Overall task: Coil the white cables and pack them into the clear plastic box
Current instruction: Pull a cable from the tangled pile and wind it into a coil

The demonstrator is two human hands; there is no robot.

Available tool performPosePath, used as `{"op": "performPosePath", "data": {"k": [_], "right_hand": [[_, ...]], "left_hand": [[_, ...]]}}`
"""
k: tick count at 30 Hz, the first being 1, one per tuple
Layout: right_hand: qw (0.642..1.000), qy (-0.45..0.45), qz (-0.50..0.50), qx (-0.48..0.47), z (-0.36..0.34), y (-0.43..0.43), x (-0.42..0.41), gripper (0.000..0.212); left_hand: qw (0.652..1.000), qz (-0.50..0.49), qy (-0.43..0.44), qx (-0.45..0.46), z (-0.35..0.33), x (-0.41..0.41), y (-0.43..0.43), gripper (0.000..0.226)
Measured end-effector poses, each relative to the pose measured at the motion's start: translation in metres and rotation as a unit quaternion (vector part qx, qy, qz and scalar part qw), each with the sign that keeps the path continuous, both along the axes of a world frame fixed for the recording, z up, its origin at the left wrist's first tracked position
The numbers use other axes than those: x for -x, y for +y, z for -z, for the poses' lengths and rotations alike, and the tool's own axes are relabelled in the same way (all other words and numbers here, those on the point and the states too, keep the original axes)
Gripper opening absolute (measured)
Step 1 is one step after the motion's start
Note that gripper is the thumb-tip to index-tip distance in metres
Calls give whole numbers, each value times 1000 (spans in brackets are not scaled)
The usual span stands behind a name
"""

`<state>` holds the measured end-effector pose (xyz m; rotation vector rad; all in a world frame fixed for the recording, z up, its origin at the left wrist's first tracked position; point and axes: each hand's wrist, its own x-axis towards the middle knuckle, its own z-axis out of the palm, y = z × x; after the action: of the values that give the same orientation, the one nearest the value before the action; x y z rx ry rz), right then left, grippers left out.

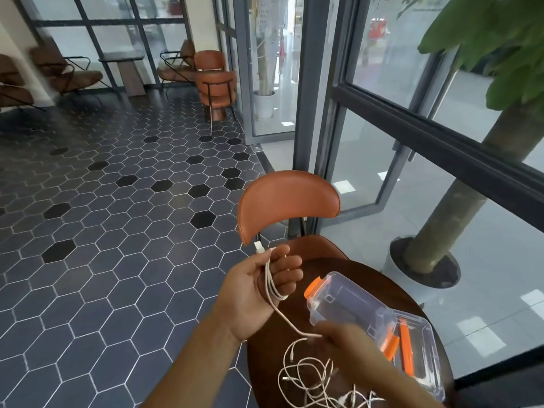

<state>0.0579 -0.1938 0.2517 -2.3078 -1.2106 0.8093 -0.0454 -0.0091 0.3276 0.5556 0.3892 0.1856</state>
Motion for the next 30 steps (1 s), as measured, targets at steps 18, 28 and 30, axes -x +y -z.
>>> {"op": "performPosePath", "data": {"k": [18,28,30], "right_hand": [[976,134,85,-149,-116,52,-4,34],[958,-28,135,-253,-90,23,28,18],[961,-94,110,-237,-81,18,37,20]], "left_hand": [[924,221,25,-310,10,9,-13,22],[989,69,14,-131,17,3,-24,36],[993,46,21,-105,18,0,-20,39]]}}
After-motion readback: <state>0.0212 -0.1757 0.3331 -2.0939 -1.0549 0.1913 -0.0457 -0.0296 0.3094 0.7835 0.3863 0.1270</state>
